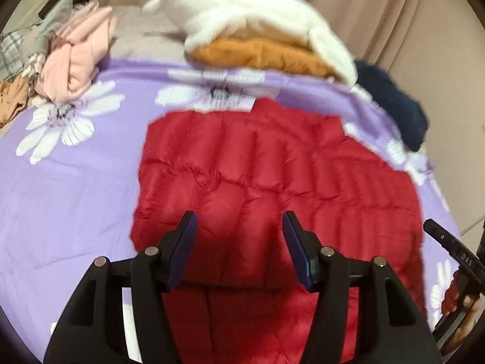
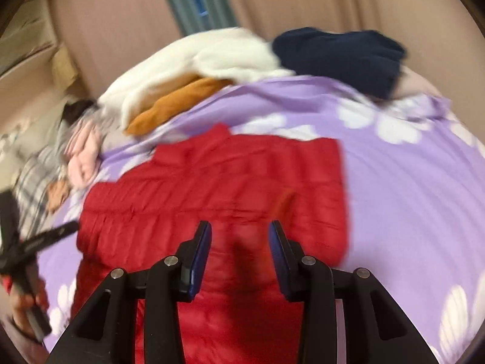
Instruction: Fold large clothes
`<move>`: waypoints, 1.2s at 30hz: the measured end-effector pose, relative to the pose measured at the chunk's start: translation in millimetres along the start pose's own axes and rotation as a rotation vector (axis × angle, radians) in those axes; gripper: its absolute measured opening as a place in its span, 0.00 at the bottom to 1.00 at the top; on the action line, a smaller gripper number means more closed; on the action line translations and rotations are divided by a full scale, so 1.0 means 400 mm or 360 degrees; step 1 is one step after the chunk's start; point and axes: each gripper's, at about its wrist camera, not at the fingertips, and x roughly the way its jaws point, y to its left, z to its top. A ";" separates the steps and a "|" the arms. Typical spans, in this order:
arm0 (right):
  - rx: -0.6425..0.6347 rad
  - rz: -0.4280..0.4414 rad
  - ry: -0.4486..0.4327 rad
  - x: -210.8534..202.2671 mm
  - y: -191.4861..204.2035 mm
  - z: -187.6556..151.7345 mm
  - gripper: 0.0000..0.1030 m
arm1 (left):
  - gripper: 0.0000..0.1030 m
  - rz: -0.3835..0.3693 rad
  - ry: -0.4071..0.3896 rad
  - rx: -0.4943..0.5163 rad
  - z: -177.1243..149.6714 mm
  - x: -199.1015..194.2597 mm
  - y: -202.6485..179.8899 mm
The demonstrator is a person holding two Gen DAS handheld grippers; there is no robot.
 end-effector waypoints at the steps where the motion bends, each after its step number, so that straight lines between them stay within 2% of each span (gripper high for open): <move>1: -0.0028 -0.0018 0.0046 0.031 0.006 -0.004 0.37 | 0.55 0.0018 0.0052 0.0014 -0.005 0.029 0.000; 3: -0.0058 -0.0109 0.0190 0.110 0.010 -0.021 0.37 | 0.57 0.0109 0.0181 0.0077 -0.027 0.096 0.001; 4: -0.0071 -0.0124 0.0234 0.135 0.008 -0.031 0.37 | 0.59 0.0112 0.0202 0.0092 -0.035 0.112 0.003; 8: -0.0109 -0.0151 0.0246 0.160 0.008 -0.028 0.37 | 0.59 0.0077 0.0210 0.0052 -0.033 0.117 0.023; 11: -0.0054 -0.0093 0.0274 0.120 -0.007 -0.016 0.37 | 0.57 0.0054 0.0208 -0.0020 -0.030 0.080 0.043; 14: 0.0016 0.0031 0.0205 0.025 -0.027 -0.022 0.38 | 0.58 -0.0038 0.0162 -0.0097 -0.061 -0.002 0.063; 17: 0.0075 0.0061 0.0162 -0.067 -0.083 -0.053 0.44 | 0.64 -0.0112 0.0139 -0.0208 -0.126 -0.085 0.101; 22: 0.0276 0.0043 0.0212 -0.149 -0.207 -0.131 0.46 | 0.65 -0.0278 0.0179 -0.0468 -0.271 -0.172 0.187; 26: 0.0485 0.0115 0.0288 -0.173 -0.271 -0.217 0.47 | 0.67 -0.0380 0.0242 -0.0577 -0.359 -0.192 0.197; 30: 0.0622 0.0272 0.0342 -0.174 -0.274 -0.280 0.47 | 0.71 -0.0540 0.0231 -0.0674 -0.419 -0.215 0.185; 33: 0.0647 0.0402 0.0362 -0.185 -0.251 -0.312 0.47 | 0.74 -0.0656 0.0239 -0.0739 -0.455 -0.230 0.181; 36: 0.0643 0.0486 0.0419 -0.195 -0.232 -0.339 0.47 | 0.74 -0.0717 0.0253 -0.0739 -0.488 -0.253 0.165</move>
